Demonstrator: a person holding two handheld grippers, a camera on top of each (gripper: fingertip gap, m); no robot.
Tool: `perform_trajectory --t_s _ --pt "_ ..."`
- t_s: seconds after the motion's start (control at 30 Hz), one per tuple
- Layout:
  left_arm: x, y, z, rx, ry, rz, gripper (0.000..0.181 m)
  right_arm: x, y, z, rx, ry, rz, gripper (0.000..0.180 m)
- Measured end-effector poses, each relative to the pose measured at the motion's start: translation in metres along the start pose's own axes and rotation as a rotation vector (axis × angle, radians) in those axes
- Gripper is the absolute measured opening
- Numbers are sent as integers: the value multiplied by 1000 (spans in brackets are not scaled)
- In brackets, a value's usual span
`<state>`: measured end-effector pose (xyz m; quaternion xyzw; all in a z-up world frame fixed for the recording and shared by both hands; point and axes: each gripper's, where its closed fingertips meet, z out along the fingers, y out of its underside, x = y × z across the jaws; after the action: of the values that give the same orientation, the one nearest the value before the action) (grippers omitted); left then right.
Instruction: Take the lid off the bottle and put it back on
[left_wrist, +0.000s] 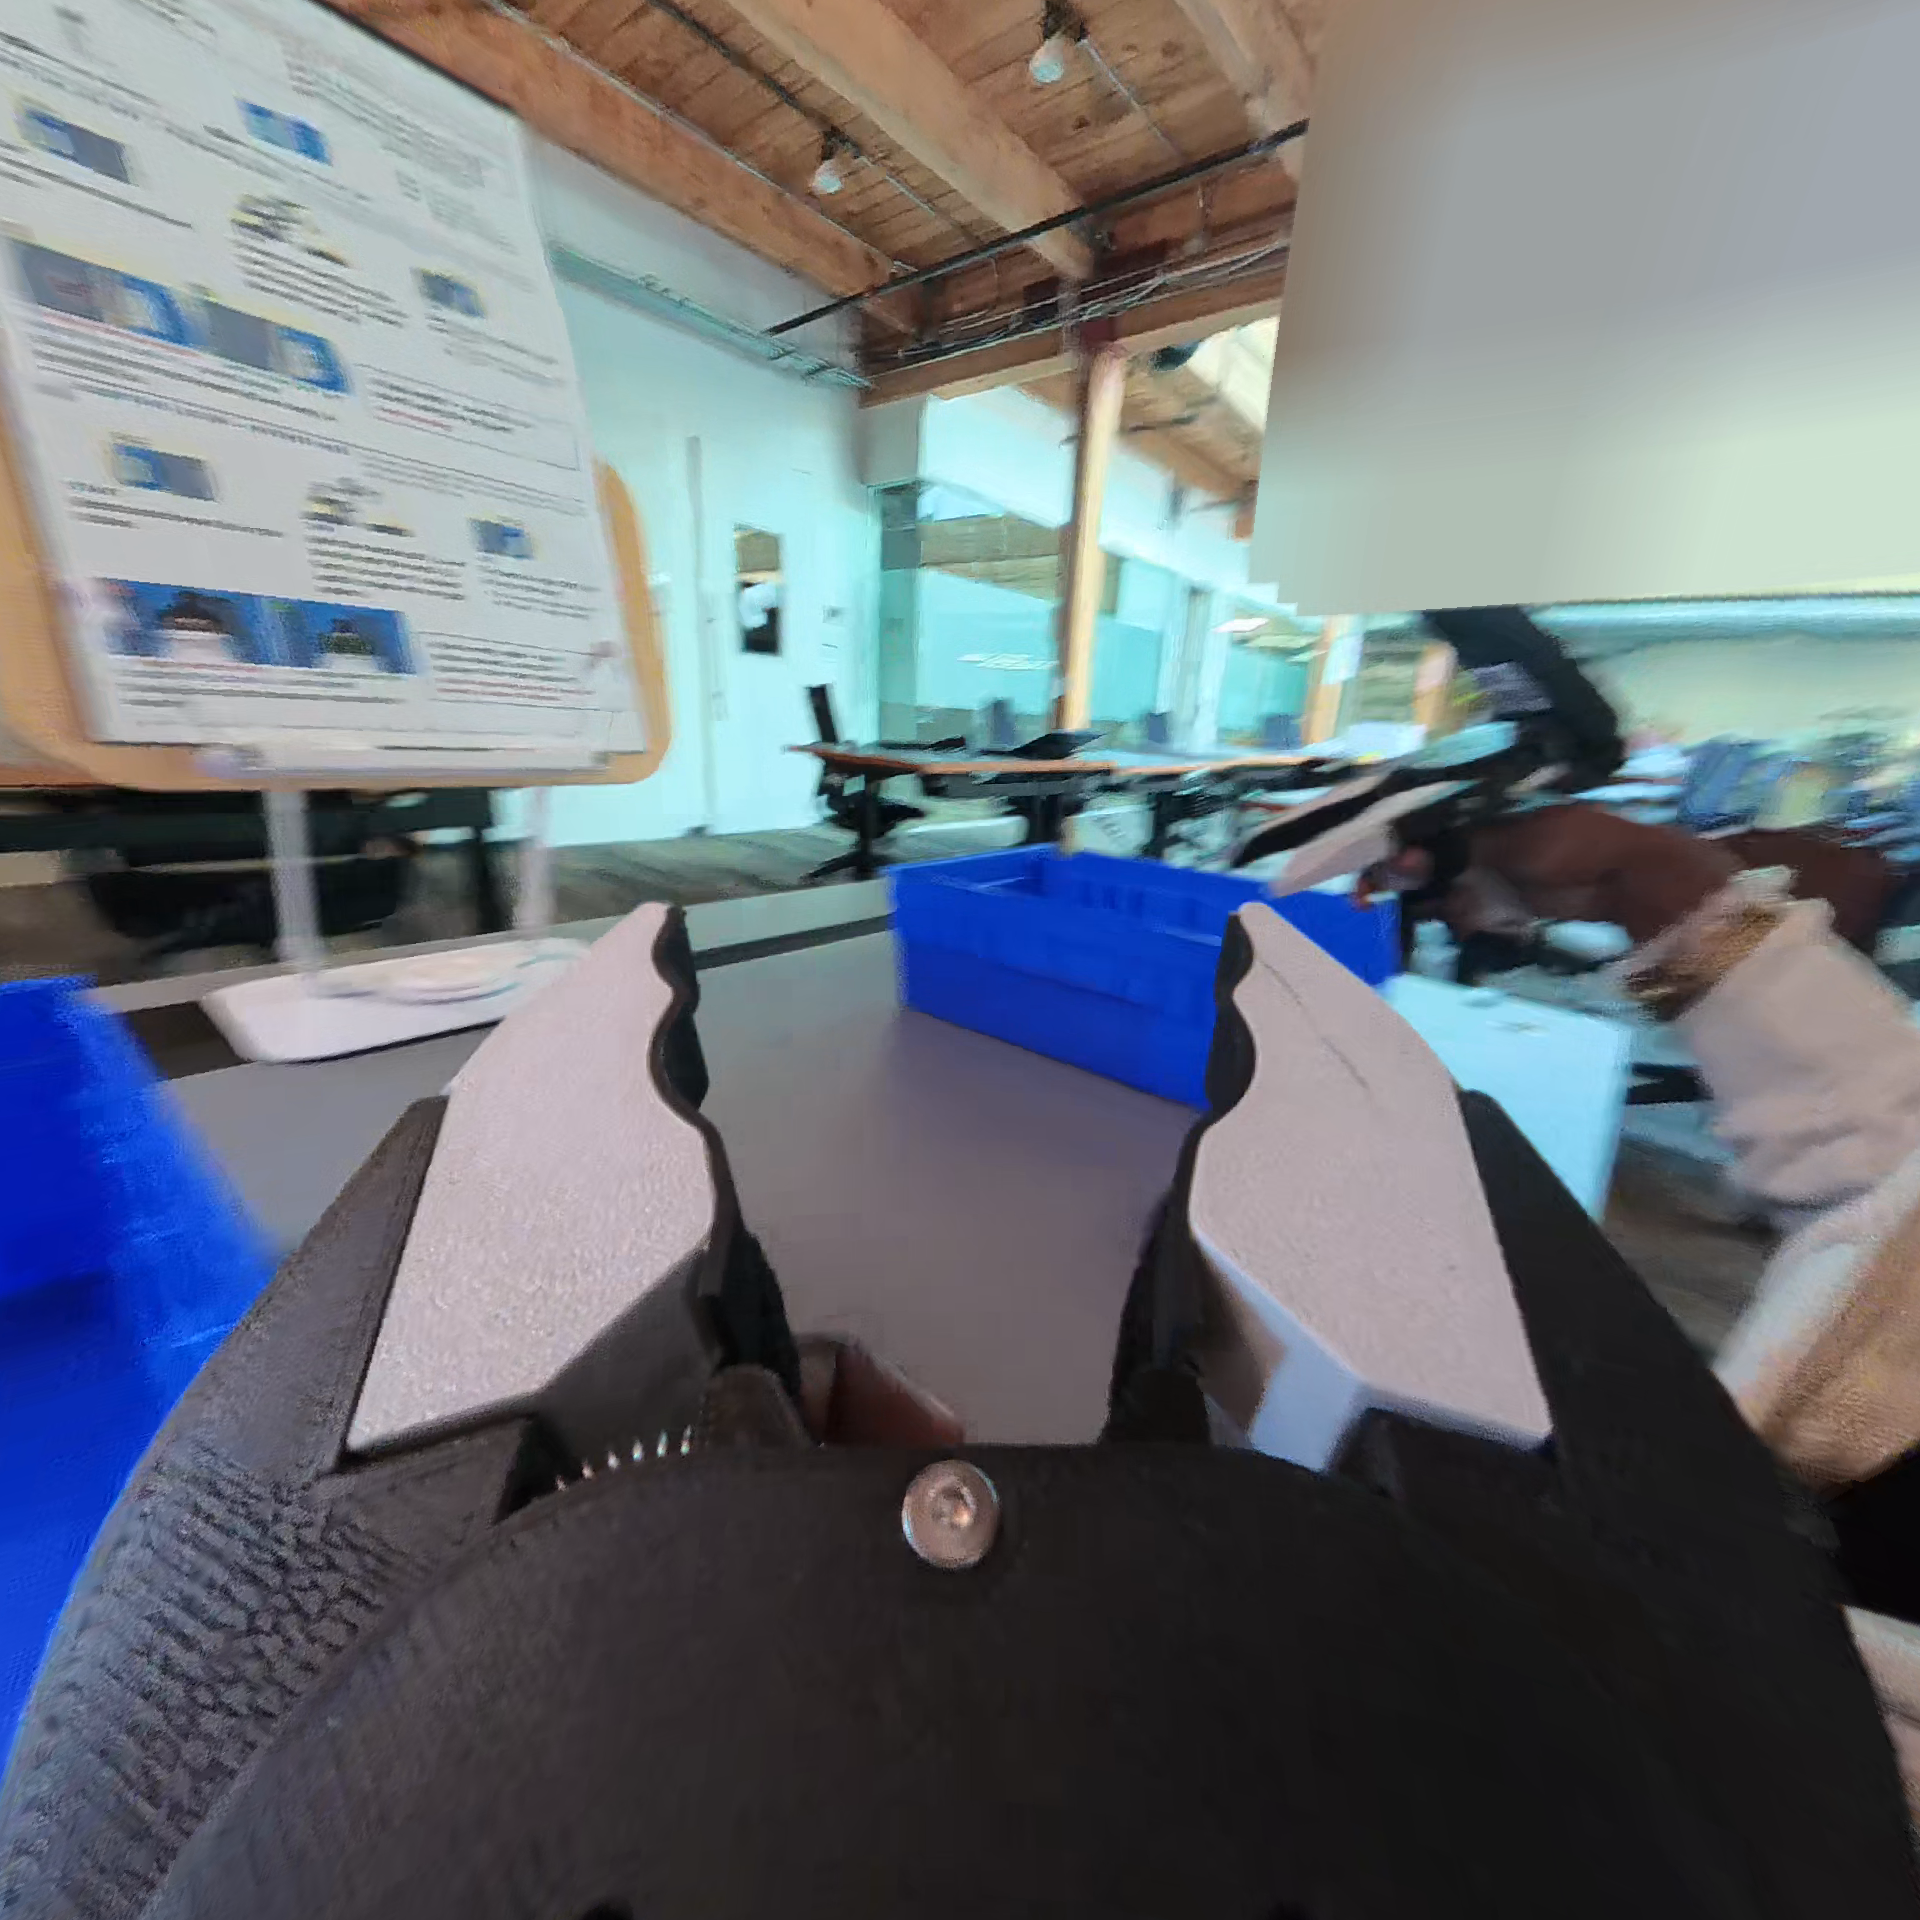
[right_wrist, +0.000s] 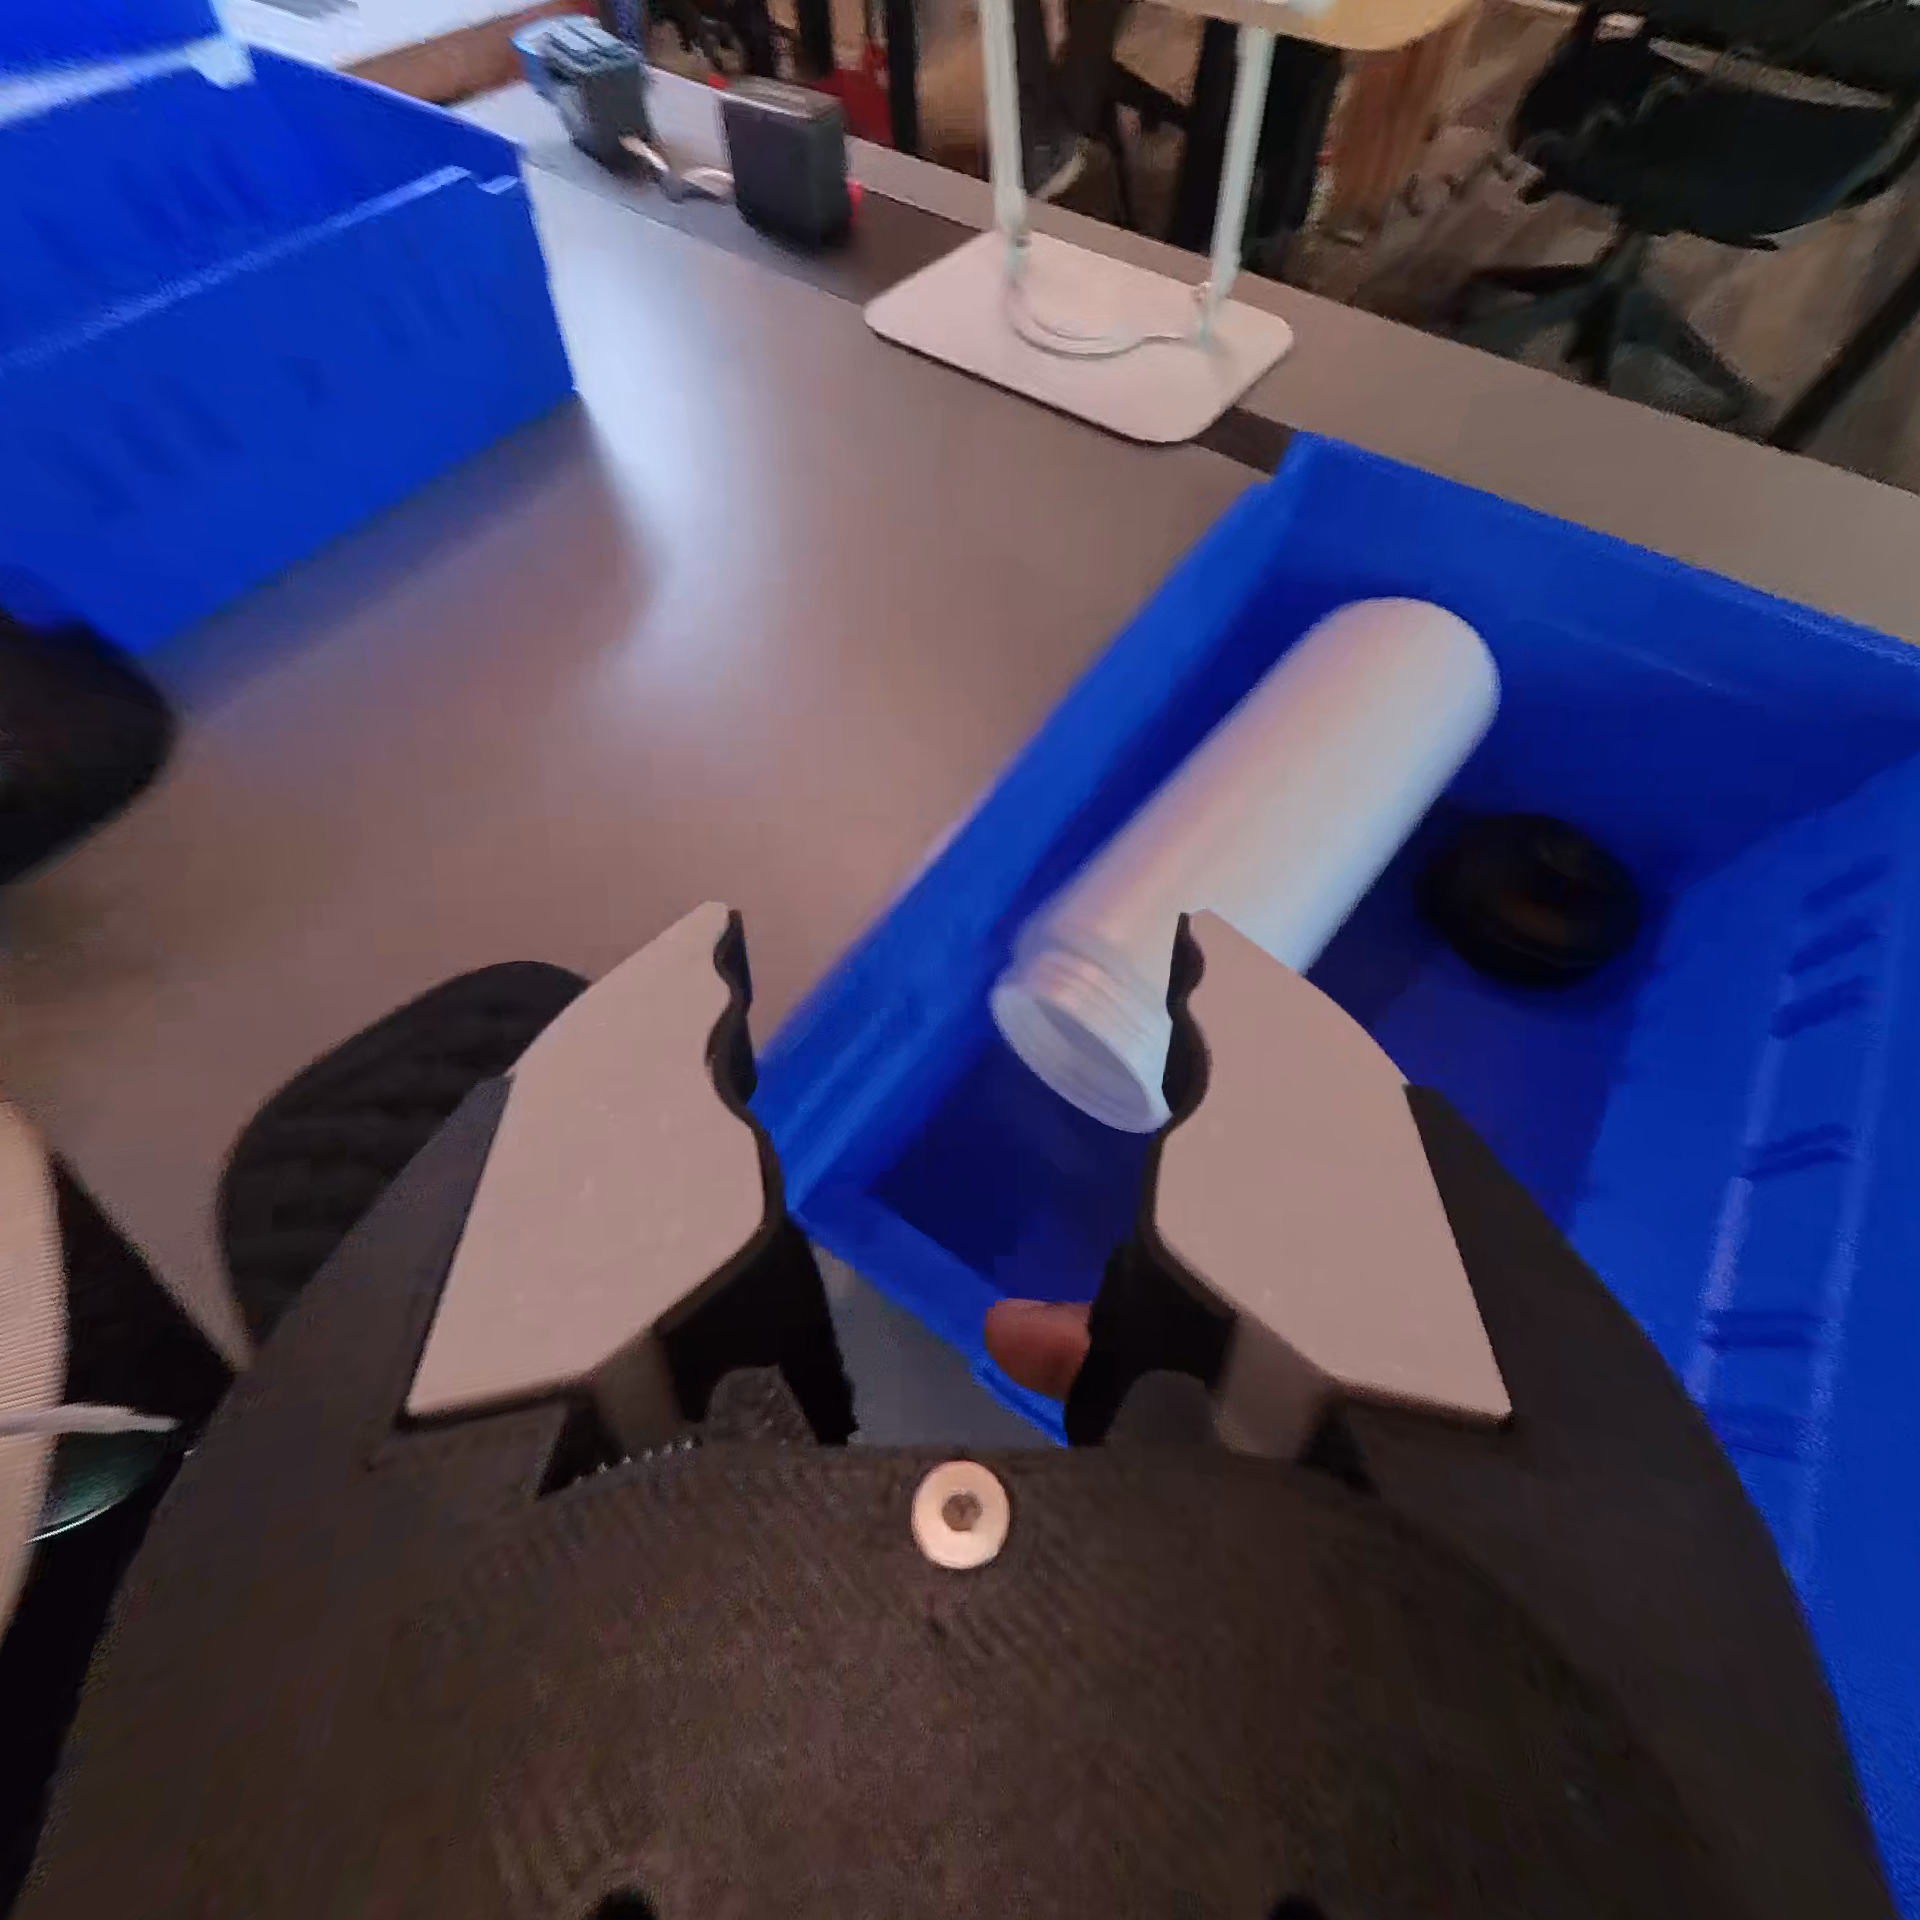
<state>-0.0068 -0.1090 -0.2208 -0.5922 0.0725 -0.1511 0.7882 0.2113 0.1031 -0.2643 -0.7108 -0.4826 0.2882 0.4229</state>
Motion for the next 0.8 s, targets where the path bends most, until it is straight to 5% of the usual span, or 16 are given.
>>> perform_trajectory --t_s 0.1,0.23,0.37,0.6,0.8 --pt "-48 -4 -24 -121 -236 186 94 -22 16 10 -158 -39 -31 78" --pt "-95 23 -54 -328 -417 310 77 -36 49 34 -387 -30 -160 56" --pt "-102 54 -62 -446 -424 267 66 -39 35 56 -331 30 -242 30" --pt "-109 71 -60 -562 -458 287 29 -64 17 89 -277 52 -274 29" --pt "-123 72 -63 -604 -608 385 14 -100 1 117 -216 21 -293 28"
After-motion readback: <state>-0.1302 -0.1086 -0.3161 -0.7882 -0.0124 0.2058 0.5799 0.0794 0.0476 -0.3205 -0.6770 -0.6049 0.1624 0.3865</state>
